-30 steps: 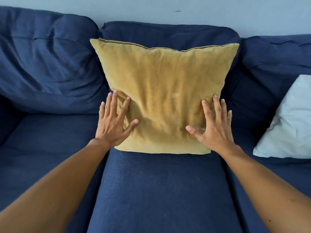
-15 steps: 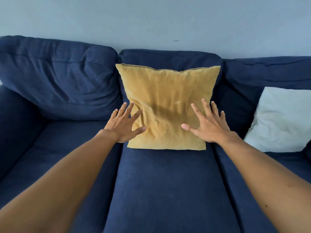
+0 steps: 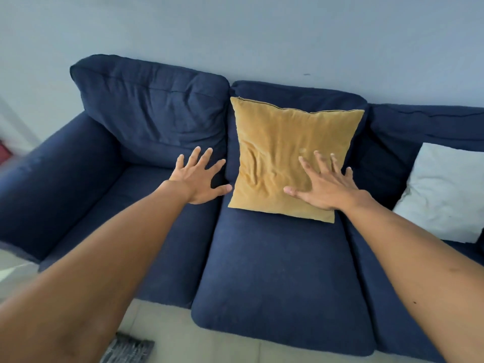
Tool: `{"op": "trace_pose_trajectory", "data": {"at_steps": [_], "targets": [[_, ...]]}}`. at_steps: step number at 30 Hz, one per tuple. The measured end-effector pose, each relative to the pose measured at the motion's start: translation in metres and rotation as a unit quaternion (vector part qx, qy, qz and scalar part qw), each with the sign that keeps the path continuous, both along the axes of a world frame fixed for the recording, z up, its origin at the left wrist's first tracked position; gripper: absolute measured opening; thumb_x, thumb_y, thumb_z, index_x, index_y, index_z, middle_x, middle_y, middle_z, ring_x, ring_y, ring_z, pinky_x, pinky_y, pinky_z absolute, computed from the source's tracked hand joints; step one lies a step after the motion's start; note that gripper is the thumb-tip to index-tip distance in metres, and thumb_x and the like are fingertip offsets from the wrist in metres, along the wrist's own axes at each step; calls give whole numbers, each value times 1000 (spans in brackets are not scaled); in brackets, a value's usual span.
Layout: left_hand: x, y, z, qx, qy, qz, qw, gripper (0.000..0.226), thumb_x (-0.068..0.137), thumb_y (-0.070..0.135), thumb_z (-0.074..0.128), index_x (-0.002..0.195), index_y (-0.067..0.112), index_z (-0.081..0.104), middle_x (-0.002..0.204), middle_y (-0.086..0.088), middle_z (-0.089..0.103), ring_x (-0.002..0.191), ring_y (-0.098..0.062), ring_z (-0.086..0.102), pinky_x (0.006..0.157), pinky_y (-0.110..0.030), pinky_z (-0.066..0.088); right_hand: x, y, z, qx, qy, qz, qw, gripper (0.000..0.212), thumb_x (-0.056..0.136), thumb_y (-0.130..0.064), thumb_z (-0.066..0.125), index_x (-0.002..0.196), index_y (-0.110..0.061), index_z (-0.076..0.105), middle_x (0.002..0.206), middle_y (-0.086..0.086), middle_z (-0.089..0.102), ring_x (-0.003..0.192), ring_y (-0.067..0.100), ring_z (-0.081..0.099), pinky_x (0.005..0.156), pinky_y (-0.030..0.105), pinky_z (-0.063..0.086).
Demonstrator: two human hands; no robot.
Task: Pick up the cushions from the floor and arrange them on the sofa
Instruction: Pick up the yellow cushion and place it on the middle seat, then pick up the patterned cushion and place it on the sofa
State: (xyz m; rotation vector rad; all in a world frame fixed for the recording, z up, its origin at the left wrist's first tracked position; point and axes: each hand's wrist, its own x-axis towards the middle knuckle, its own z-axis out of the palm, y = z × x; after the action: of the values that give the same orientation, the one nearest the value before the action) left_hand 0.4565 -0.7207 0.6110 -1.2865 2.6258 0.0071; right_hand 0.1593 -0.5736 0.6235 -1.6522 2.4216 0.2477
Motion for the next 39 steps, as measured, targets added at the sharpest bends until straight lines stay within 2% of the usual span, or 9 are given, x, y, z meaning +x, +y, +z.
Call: {"op": "trace_pose_trajectory", "data": {"at_steps": [4,12,23,32,39], "targets": [[57,33,3,-15,9,25,1000,91,87,88,15,163,41,-2,172,-2,-18,157,-30,-21,124,-62,-2,54,3,7,-20,-3,34,999,117,59,-107,10,155,-47,-23,167,-2,-28,154,37,-21,118,69,2],[194,70,-9,0,28,103,994,95,83,91,12,162,43,-4,171,1,-21,156,-28,-23,123,-64,-4,187,-5,-19,-51,-27,104,993,121,54,-109,12,155,-49,-16,168,-9,-18,155,34,-12,116,69,9],[401,86,-47,-2,45,201,979,96,80,93,7,162,44,-1,172,2,-19,157,-28,-19,123,-64,1,375,-25,-55,-22,-46,184,982,127,50,-108,7,157,-44,-17,169,-5,-19,155,37,-12,117,71,9],[566,95,-101,36,62,242,968,104,73,98,2,162,44,-1,172,1,-17,159,-31,-13,122,-66,4,540,-42,-95,11,-59,228,972,116,66,-103,19,158,-42,-17,169,-2,-20,155,37,-14,118,71,9],[656,97,-178,66,74,284,954,97,76,96,7,160,48,0,172,2,-17,159,-31,-13,121,-67,3,638,-55,-178,31,-80,262,961,114,68,-101,23,158,-42,-15,169,-2,-17,155,36,-11,118,68,13]]}}
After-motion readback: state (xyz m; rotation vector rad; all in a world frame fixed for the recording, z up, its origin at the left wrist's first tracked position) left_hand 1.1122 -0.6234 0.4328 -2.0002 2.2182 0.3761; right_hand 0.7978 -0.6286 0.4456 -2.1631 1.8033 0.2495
